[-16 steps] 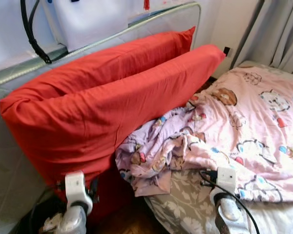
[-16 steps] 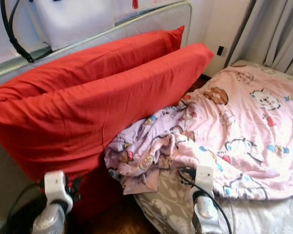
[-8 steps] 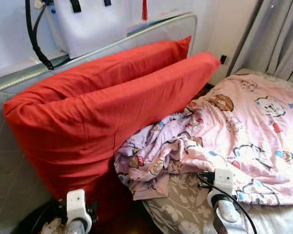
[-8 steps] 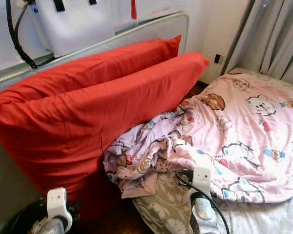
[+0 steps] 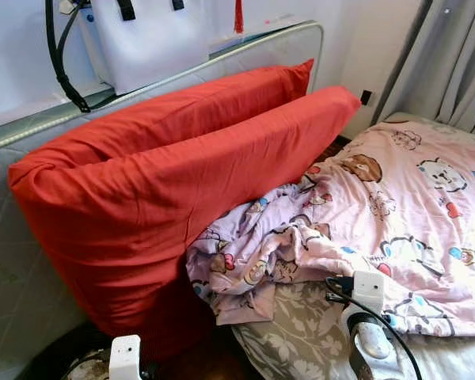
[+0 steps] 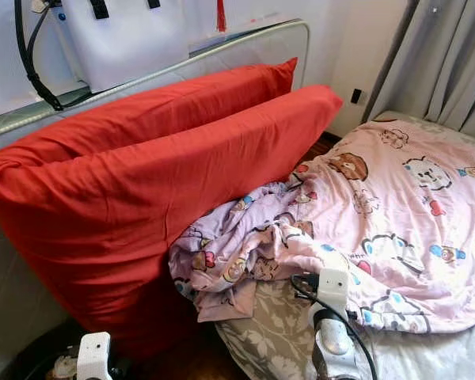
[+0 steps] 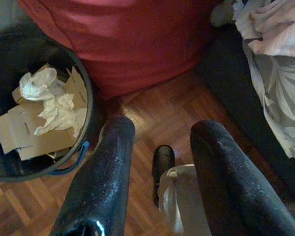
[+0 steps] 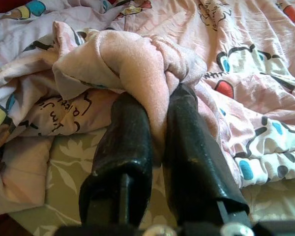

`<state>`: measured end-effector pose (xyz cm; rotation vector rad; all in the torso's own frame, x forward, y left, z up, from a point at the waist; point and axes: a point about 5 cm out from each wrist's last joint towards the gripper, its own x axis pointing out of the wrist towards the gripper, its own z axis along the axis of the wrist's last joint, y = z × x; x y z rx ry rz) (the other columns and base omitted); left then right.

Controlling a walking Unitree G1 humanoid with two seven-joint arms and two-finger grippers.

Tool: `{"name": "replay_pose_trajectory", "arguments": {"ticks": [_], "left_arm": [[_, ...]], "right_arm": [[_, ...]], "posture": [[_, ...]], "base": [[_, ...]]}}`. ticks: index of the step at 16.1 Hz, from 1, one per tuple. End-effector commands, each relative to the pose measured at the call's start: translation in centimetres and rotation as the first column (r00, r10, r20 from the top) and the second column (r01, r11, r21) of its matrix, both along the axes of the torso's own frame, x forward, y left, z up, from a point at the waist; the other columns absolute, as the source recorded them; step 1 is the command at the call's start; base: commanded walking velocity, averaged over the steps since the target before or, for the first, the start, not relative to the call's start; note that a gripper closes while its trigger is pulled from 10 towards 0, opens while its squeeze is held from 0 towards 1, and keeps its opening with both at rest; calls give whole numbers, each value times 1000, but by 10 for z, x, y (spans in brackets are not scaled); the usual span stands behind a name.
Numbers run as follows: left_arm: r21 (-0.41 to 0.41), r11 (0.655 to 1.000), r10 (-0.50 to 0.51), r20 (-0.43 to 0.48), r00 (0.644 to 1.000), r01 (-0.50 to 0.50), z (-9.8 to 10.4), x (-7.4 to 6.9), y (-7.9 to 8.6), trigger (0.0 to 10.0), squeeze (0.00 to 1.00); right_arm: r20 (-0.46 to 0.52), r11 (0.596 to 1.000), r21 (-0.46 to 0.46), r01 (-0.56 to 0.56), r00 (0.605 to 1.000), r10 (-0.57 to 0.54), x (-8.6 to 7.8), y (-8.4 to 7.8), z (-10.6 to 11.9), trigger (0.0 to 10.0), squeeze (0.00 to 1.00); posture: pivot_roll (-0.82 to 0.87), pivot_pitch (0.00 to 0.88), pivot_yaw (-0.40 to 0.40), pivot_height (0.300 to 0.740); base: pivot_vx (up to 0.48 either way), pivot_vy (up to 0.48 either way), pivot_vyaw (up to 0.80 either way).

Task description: Clean up the room

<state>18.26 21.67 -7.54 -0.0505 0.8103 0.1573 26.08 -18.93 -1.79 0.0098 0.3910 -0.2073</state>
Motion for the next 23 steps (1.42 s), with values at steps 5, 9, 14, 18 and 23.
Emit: {"name": "replay_pose_trajectory", "arguments": {"ticks": [5,9,14,18,23], "left_arm": [[-4,1000,12,-73,997,-13,-9,-21,7,10000,0],[-16,1000,18,-80,997,-19,-10,-24,6,10000,0],[-17,1000,21,-87,996,-22,-11,-26,6,10000,0],[-22,999,25,-88,996,-28,-11,-26,6,10000,0],[-26,999,32,-88,996,-34,-12,-27,6,10000,0]], "right_arm": [[20,1000,5,19,1000,-19,3,1,3,10000,0],[23,999,-9,54,998,-54,3,-5,4,10000,0],[36,998,-15,61,997,-61,6,-6,7,10000,0],[38,998,-12,64,997,-64,5,-6,6,10000,0],[42,998,-11,65,997,-64,5,-8,7,10000,0]], "posture": [[93,34,-16,740],[103,45,-13,740],[109,47,-10,740],[103,32,-8,740],[100,7,-7,740]], "base": [[0,0,0],[0,0,0],[0,0,0],[0,0,0],[0,0,0]]}}
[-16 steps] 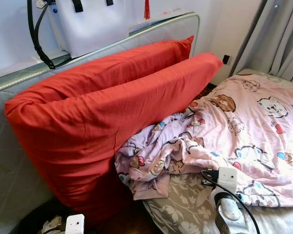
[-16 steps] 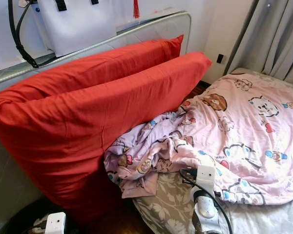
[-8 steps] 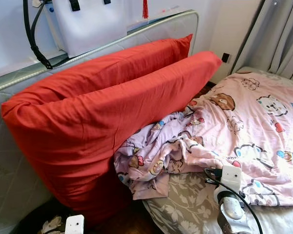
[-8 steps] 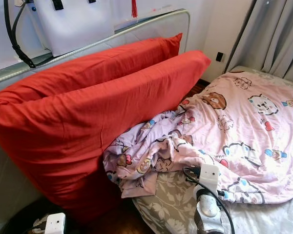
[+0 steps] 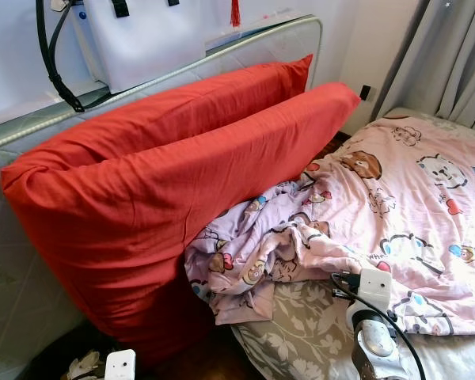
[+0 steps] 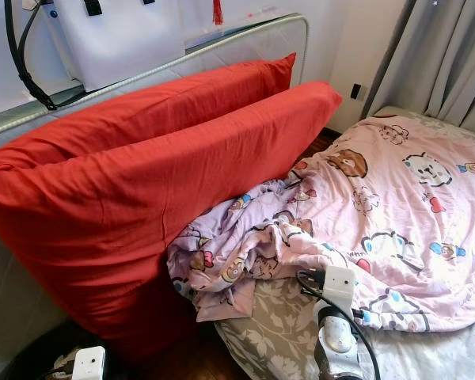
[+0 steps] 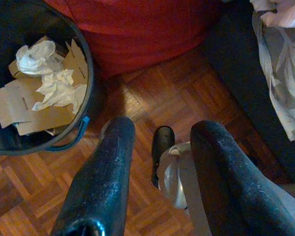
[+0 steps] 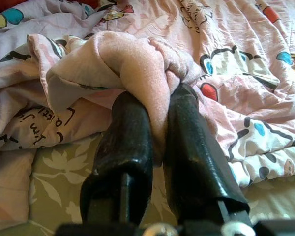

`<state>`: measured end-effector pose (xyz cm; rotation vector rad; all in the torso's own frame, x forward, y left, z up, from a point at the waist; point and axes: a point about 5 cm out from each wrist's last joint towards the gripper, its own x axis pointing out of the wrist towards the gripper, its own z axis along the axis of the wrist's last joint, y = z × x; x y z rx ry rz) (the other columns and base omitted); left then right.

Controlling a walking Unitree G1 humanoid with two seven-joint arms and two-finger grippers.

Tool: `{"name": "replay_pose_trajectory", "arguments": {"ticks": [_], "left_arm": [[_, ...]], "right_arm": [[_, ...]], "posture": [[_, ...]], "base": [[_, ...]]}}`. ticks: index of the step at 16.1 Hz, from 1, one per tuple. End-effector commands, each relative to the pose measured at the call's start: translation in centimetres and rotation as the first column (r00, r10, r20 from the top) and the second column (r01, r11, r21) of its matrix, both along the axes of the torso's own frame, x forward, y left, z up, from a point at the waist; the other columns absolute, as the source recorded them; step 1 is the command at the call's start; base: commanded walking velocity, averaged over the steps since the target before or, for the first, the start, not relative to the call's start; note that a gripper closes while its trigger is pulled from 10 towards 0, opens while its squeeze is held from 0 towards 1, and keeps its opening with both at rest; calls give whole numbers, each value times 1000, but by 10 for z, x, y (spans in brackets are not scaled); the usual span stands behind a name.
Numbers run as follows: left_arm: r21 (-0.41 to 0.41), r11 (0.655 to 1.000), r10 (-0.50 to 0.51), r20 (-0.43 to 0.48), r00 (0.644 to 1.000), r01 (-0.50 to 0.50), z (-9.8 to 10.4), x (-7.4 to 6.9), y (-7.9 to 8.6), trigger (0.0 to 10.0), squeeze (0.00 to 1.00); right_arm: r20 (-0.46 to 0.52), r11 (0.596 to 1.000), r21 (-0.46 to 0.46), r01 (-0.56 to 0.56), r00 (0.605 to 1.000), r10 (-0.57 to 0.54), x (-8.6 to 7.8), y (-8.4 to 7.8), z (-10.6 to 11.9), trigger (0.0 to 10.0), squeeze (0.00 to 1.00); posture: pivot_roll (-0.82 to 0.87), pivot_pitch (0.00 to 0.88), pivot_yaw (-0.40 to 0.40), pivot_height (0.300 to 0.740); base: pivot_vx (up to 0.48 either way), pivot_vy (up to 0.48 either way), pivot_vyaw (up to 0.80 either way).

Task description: Clean up the room

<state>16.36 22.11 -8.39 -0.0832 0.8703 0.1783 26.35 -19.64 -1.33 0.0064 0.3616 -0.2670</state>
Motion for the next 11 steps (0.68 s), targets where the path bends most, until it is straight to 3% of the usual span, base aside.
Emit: {"name": "replay_pose_trajectory", "arguments": {"ticks": [1,11], "left_arm": [[-2,1000,5,-30,1000,-5,-3,-8,1,10000,0],[-9,999,34,-28,999,-34,-4,-8,0,10000,0]], "right_arm": [[17,1000,6,7,1000,-7,3,-1,3,10000,0],[18,1000,5,-12,1000,12,5,2,4,10000,0]], "posture": [[100,7,-7,740],[99,6,-25,740]], "base": [[0,0,0],[0,0,0]]}}
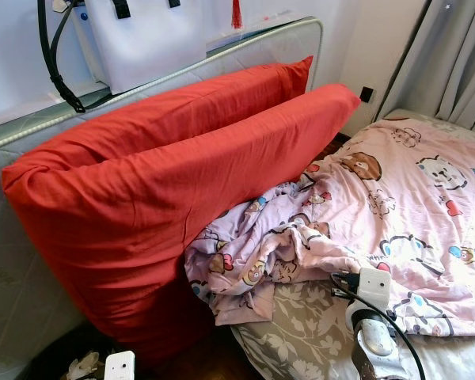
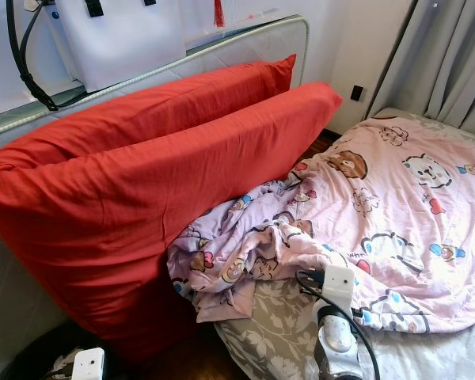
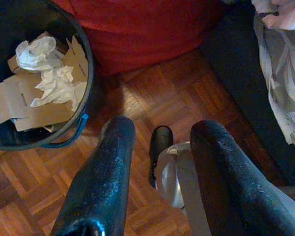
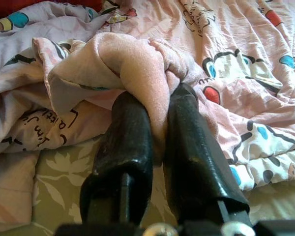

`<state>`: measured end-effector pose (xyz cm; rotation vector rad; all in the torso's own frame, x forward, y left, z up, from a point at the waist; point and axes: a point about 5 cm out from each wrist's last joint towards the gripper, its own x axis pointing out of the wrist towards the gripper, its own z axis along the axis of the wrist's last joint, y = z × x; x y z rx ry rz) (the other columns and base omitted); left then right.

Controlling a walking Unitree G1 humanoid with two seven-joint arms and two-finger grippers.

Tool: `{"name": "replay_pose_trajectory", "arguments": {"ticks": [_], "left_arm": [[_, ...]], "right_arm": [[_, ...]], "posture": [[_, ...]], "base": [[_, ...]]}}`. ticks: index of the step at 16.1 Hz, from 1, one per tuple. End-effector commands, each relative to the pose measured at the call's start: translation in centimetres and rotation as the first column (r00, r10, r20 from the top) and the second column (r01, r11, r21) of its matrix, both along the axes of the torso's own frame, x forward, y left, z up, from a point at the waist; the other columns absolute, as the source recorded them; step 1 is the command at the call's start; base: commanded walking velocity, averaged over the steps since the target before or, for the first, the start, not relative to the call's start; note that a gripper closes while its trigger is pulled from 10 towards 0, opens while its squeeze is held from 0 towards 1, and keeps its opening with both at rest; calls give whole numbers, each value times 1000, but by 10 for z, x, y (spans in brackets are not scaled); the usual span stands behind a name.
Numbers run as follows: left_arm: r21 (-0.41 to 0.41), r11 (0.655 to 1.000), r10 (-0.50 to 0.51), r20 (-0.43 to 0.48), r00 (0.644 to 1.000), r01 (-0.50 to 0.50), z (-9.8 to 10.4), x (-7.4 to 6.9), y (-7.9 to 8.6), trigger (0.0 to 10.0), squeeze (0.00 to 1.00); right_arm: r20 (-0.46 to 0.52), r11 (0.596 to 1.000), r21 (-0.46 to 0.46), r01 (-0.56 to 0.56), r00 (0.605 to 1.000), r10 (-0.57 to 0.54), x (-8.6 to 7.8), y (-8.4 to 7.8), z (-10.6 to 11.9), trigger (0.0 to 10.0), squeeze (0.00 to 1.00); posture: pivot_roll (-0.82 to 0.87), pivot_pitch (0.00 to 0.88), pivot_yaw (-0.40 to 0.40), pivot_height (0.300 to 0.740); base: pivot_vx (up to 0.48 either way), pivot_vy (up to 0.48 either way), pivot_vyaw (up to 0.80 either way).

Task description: Clean up the room

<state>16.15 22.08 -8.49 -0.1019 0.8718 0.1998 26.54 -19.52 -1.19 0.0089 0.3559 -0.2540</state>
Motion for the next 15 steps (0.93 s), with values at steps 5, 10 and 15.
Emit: {"name": "replay_pose_trajectory", "arguments": {"ticks": [5,10,15], "left_arm": [[2,1000,19,-28,999,-19,-3,-6,2,10000,0],[0,1000,14,-27,1000,-14,-3,-6,2,10000,0],[2,1000,21,-22,1000,-20,-2,-6,4,10000,0]], "right_arm": [[14,1000,0,17,1000,-17,4,-1,3,10000,0],[16,1000,-7,31,999,-30,4,-2,4,10000,0],[12,999,-17,42,999,-42,4,-3,4,10000,0]], "posture": [[99,19,-19,740],[102,29,-18,740],[108,32,-18,740]], "base": [[0,0,0],[0,0,0],[0,0,0]]}}
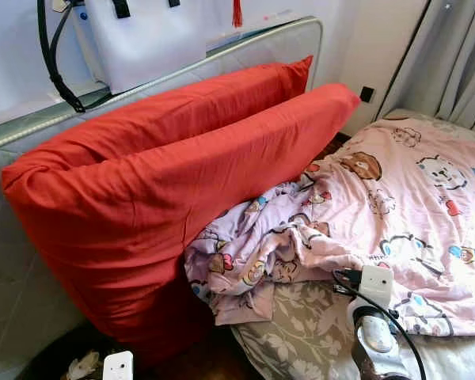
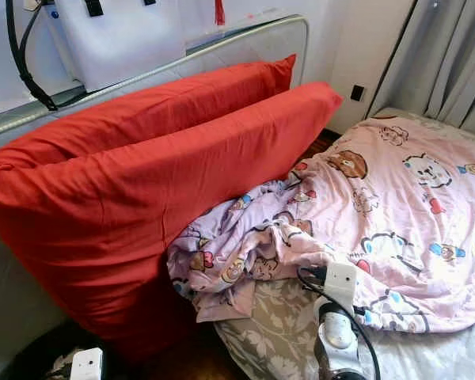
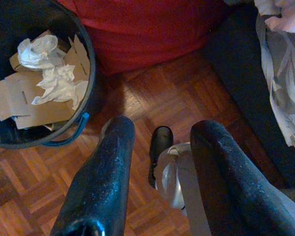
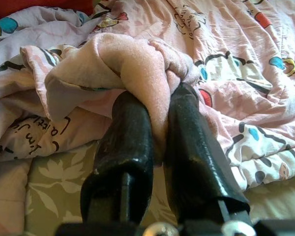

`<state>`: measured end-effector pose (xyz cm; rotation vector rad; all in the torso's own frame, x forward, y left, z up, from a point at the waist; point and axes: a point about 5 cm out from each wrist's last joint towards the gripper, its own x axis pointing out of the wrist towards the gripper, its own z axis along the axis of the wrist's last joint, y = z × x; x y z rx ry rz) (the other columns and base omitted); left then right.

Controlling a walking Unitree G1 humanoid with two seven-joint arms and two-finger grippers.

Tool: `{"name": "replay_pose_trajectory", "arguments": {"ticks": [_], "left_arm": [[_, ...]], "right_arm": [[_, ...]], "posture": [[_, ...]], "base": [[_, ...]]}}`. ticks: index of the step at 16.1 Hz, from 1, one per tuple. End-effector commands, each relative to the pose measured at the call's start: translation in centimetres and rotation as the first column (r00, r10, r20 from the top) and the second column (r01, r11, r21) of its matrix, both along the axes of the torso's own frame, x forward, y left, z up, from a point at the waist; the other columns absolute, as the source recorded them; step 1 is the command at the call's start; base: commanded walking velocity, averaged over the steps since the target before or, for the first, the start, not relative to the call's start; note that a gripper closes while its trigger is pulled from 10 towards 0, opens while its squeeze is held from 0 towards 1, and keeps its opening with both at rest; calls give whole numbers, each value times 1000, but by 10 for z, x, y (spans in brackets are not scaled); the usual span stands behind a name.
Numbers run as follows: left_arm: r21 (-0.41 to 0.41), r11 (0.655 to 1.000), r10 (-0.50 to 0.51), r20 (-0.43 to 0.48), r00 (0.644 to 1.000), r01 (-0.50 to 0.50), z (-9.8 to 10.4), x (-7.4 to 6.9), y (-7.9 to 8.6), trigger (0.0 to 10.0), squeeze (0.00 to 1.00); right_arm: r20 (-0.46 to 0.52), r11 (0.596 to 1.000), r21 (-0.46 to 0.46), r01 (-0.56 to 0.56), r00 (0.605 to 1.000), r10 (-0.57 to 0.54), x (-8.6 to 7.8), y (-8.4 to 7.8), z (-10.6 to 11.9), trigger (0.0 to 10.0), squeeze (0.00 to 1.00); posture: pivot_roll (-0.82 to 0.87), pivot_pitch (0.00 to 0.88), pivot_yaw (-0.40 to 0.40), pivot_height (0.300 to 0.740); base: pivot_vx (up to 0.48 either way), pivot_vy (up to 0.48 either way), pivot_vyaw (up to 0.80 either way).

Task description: Clean up the room

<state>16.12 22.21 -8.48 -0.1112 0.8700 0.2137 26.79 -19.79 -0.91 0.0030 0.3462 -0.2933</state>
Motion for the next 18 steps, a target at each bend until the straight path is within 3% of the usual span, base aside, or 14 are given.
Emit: {"name": "replay_pose_trajectory", "arguments": {"ticks": [1,10,18], "left_arm": [[4,1000,6,-23,1000,-6,-2,-6,3,10000,0],[0,1000,10,-15,1000,-10,-2,-6,3,10000,0],[4,1000,6,2,1000,-6,2,2,5,10000,0]], "right_arm": [[4,1000,-4,6,1000,-6,1,-1,1,10000,0],[4,1000,-3,3,1000,-3,2,0,1,10000,0],[-3,1000,1,0,1000,0,0,0,0,10000,0]], "posture": [[108,32,-17,740],[109,33,-20,740],[109,36,-21,740]], "base": [[0,0,0],[0,0,0],[-268,0,0]]}}
